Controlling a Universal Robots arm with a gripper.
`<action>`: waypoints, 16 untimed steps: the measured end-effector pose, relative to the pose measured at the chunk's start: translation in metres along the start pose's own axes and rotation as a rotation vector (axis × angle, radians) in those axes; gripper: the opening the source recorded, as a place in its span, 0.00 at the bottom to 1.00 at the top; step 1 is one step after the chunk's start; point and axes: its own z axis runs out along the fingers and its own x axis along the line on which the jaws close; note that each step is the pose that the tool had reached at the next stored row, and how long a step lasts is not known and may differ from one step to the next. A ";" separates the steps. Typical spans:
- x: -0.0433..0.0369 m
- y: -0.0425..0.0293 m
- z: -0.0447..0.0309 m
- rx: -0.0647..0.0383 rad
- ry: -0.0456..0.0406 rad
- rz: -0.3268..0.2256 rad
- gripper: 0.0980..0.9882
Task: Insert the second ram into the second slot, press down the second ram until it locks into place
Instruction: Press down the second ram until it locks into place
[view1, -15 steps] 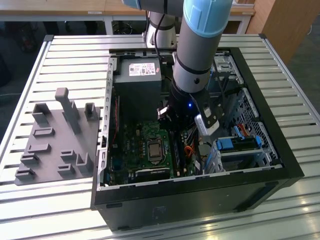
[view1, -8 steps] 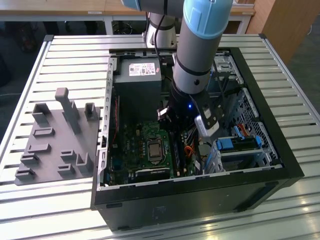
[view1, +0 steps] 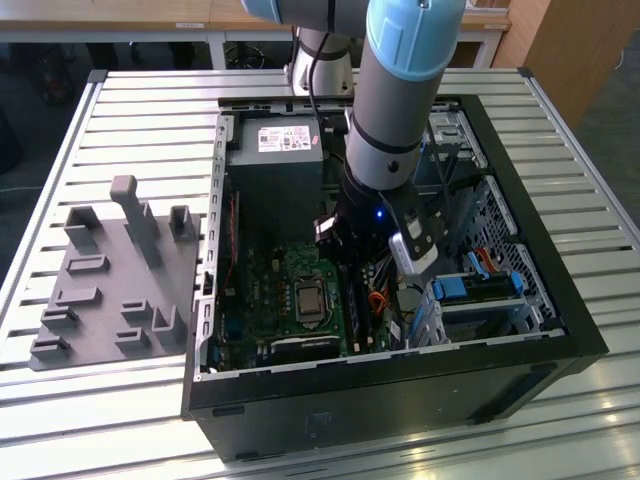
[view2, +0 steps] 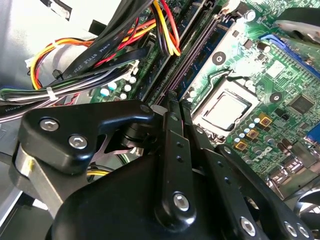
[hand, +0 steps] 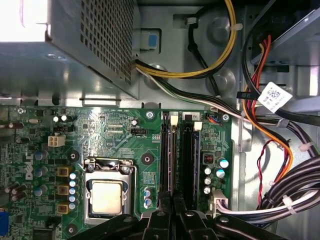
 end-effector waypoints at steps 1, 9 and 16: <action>0.0000 0.0000 0.0002 0.000 0.0002 0.000 0.04; -0.0001 -0.0007 0.0007 0.000 0.0015 0.000 0.04; 0.0000 -0.0007 0.0003 0.000 0.0017 0.000 0.04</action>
